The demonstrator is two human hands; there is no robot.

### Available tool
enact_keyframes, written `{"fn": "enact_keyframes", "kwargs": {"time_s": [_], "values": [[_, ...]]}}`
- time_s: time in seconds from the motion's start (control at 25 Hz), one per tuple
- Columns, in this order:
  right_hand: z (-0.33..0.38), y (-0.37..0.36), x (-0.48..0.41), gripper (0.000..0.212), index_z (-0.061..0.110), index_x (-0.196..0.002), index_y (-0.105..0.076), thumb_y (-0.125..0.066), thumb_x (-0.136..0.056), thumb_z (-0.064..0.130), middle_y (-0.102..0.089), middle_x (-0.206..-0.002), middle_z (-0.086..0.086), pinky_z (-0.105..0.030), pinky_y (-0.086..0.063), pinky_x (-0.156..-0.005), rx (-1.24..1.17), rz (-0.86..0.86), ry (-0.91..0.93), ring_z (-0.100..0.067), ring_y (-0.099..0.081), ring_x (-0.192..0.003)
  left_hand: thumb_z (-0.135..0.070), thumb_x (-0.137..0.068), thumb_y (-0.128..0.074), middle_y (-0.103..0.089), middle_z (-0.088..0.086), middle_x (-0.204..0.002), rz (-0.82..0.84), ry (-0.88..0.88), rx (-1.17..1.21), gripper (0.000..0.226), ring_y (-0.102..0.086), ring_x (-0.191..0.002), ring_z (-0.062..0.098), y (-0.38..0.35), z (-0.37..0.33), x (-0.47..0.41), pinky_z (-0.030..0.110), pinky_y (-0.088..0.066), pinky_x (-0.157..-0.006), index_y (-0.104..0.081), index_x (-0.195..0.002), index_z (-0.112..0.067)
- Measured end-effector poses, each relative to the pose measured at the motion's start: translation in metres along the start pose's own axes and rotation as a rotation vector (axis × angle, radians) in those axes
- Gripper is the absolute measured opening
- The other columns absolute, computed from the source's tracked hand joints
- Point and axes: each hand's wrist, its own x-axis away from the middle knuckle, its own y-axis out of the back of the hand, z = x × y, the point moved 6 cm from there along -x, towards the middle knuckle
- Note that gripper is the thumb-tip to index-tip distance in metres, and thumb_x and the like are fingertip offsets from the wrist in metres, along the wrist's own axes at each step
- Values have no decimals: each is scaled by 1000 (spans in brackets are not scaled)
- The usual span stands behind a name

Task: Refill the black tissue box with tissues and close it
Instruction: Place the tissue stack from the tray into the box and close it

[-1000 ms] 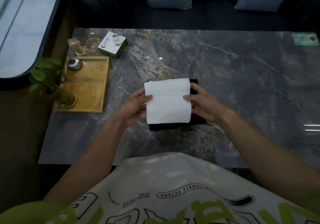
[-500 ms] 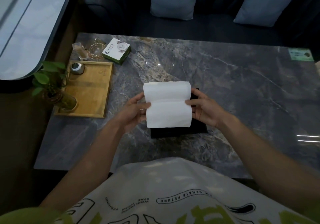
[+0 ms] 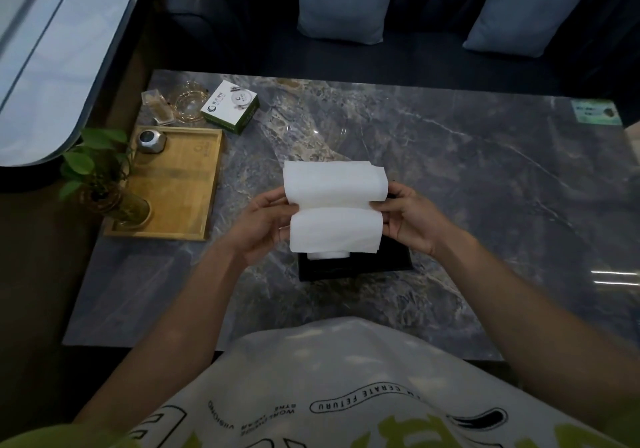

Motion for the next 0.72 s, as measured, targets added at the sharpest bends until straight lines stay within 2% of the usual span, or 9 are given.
{"fn": "enact_keyframes", "kwargs": {"time_s": [0.16, 0.32, 0.4, 0.52, 0.64, 0.72], "values": [[4, -2, 1, 40, 11, -107, -70, -49, -85, -16, -76, -99, -8, -36, -61, -70, 13, 7, 18, -24, -74, -86, 8, -88, -50, -73, 6, -107, -15, -6, -41, 35, -70, -94, 21, -1, -3, -1, 36, -60, -77, -65, -116, -7], [8, -4, 1, 39, 18, -89, -79, -54, -80, -11, -77, -91, -4, -34, -61, -69, 17, 20, 43, -19, -74, -80, 9, -89, -48, -74, 3, -105, -10, -29, -43, 35, -70, -95, 20, -3, -7, 0, 37, -60, -76, -65, -115, -8], [11, -5, 0, 39, 18, -87, -79, -54, -80, -10, -77, -91, -3, -33, -61, -67, 7, 24, 60, -19, -74, -79, 9, -89, -48, -74, 3, -106, -7, -45, -34, 35, -70, -96, 21, -5, -11, 0, 37, -60, -78, -65, -115, -6], [13, -5, -1, 43, 16, -88, -79, -47, -86, -13, -77, -90, -3, -32, -60, -66, 5, 36, 68, -18, -74, -80, 13, -87, -47, -75, 5, -99, -22, -52, -7, 33, -72, -90, 20, -5, -13, 0, 34, -60, -74, -67, -107, -3], [13, -6, -2, 38, 10, -92, -75, -45, -89, -13, -76, -85, -5, -32, -61, -66, 9, 22, 54, -18, -73, -75, 17, -86, -43, -76, 5, -91, -52, -54, 7, 33, -73, -84, 19, -5, -13, 1, 32, -61, -70, -69, -99, 0], [16, -7, -1, 45, 12, -79, -76, -41, -89, -15, -74, -78, -4, -28, -60, -61, 19, 13, 54, -15, -71, -68, 17, -87, -39, -76, 4, -92, -34, -54, 0, 43, -72, -85, 17, -8, -17, 1, 30, -60, -70, -75, -88, -7]]}}
